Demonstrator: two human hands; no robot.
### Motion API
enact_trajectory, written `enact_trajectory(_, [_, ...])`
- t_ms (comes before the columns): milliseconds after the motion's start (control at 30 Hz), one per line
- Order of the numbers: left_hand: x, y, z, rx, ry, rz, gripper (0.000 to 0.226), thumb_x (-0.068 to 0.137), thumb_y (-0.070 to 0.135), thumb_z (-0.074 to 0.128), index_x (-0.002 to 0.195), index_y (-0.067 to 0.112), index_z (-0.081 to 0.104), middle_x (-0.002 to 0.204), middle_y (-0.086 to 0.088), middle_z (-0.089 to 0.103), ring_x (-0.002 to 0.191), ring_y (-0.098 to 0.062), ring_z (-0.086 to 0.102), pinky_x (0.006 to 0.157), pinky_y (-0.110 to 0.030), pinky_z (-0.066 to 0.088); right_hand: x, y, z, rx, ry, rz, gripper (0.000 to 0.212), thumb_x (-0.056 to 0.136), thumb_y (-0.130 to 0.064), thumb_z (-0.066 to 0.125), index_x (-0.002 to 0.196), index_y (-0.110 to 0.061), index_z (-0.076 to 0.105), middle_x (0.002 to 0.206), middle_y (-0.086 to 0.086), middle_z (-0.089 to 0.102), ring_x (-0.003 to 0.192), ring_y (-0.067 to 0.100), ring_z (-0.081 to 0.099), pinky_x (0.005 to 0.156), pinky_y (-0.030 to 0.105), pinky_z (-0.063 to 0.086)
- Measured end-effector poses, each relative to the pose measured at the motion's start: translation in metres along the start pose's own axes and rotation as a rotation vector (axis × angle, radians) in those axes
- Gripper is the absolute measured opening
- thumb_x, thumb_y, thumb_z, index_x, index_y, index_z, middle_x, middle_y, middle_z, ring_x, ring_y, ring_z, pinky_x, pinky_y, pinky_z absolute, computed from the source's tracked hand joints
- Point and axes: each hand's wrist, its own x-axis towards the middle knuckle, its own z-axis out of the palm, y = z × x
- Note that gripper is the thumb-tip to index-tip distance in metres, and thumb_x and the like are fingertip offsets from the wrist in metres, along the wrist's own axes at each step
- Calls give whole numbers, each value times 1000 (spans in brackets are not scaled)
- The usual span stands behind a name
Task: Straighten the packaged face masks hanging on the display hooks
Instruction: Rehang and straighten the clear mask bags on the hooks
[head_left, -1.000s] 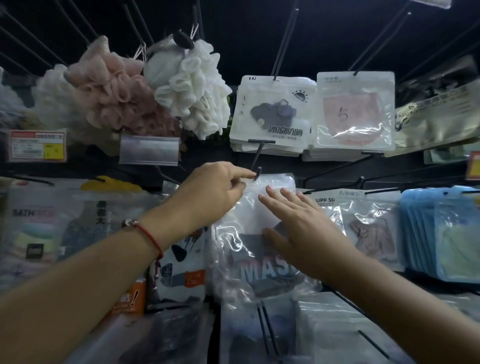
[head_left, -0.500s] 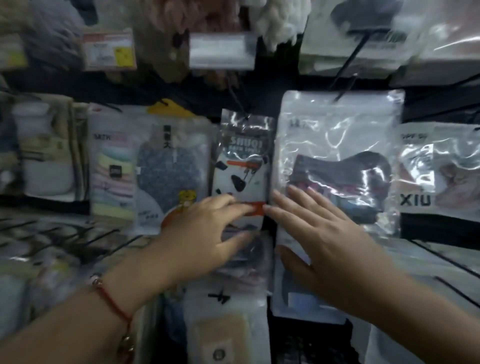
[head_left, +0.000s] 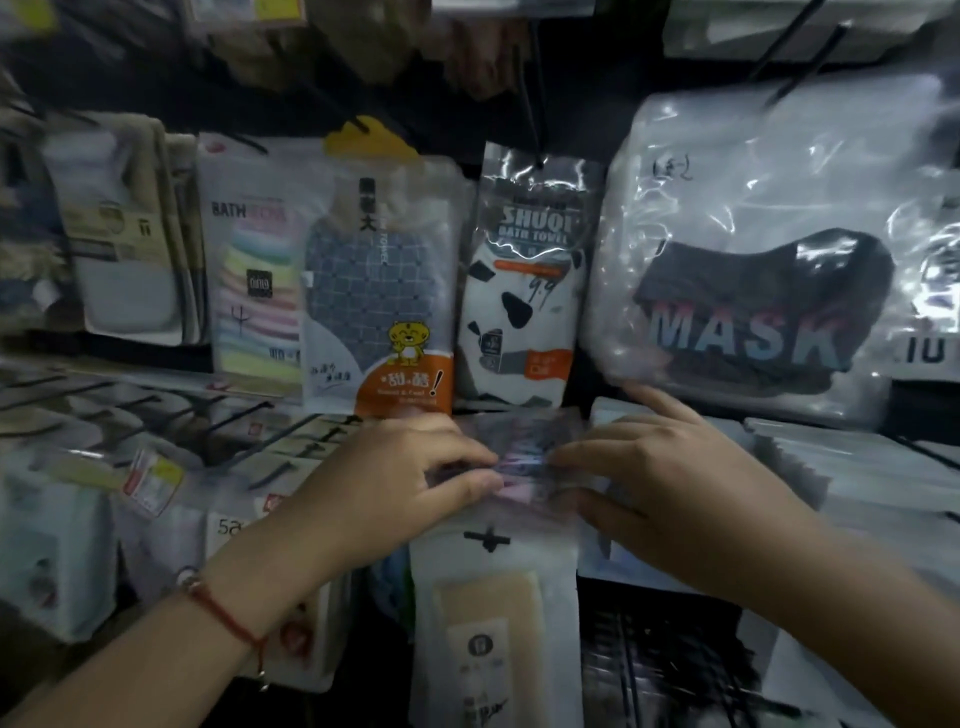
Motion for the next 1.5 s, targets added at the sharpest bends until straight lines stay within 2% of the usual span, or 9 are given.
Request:
enact_trajectory(133, [-1, -1, 7, 48, 68, 24, 38, 96, 57, 41, 108, 39, 73, 96, 24, 65, 88, 4, 58, 72, -23, 48, -4, -1, -5, 103, -137, 92, 59, 82, -72, 40, 134, -48, 52, 131, -25, 57, 114, -2, 56, 106, 22, 36])
enact_trajectory(200, [-2, -1, 9, 60, 98, 34, 39, 96, 55, 39, 104, 37, 73, 94, 23, 65, 85, 2, 59, 69, -23, 47, -7, 0, -5, 143, -157, 119, 59, 82, -71, 46, 138, -53, 43, 138, -29, 49, 98, -12, 54, 90, 17, 44])
enact_trajectory(500, [-17, 3, 13, 46, 120, 57, 48, 91, 65, 43, 118, 35, 69, 112, 19, 64, 105, -5, 58, 84, -35, 52, -5, -7, 8, -64, 129, 3, 4, 86, -22, 68, 88, -24, 70, 80, -9, 68, 58, 19, 63, 44, 31, 49])
enact_trajectory(700, [-29, -1, 9, -43, 223, 95, 40, 91, 57, 54, 122, 36, 69, 117, 19, 66, 108, 0, 61, 89, -33, 53, -12, -31, 9, -57, 364, 1, 9, 92, -23, 60, 91, -18, 67, 84, -3, 65, 69, 20, 61, 62, 32, 48])
enact_trajectory(933, [-66, 3, 19, -41, 478, 300, 29, 97, 29, 62, 116, 11, 73, 117, 0, 71, 111, -16, 66, 88, -43, 53, -37, -54, 12, 83, 342, 14, 43, 91, -46, 57, 126, -22, 62, 126, -6, 61, 122, 18, 49, 105, 33, 37])
enact_trajectory(1100, [-91, 26, 29, 1, 577, 3, 55, 92, 55, 56, 138, 26, 54, 148, -6, 43, 141, -25, 35, 113, -41, 33, -57, -63, 25, 173, 452, 9, 23, 95, -22, 57, 111, -19, 74, 110, -5, 70, 100, 14, 65, 83, 31, 50])
enact_trajectory(1200, [-99, 37, 29, -231, 658, -382, 69, 83, 65, 59, 144, 39, 39, 147, 15, 31, 140, -10, 31, 107, -28, 30, -72, -70, 33, 200, 545, 50, 18, 90, -16, 67, 106, -15, 76, 105, -3, 71, 93, 16, 67, 77, 34, 53])
enact_trajectory(1367, [-87, 35, 22, -1380, 572, -540, 53, 94, 53, 53, 134, 19, 57, 110, -7, 73, 93, -20, 69, 74, -32, 57, -86, -83, 49, 215, 609, 22, 15, 91, -21, 68, 99, -13, 78, 103, 1, 72, 91, 19, 68, 75, 37, 53])
enact_trajectory(1500, [-79, 36, 14, -1424, 408, -610, 48, 91, 43, 62, 127, 12, 63, 117, -21, 70, 91, -29, 69, 79, -42, 52, -96, -87, 58, 173, 623, -24, 13, 89, -24, 71, 95, -15, 79, 106, 3, 72, 95, 22, 68, 82, 34, 52])
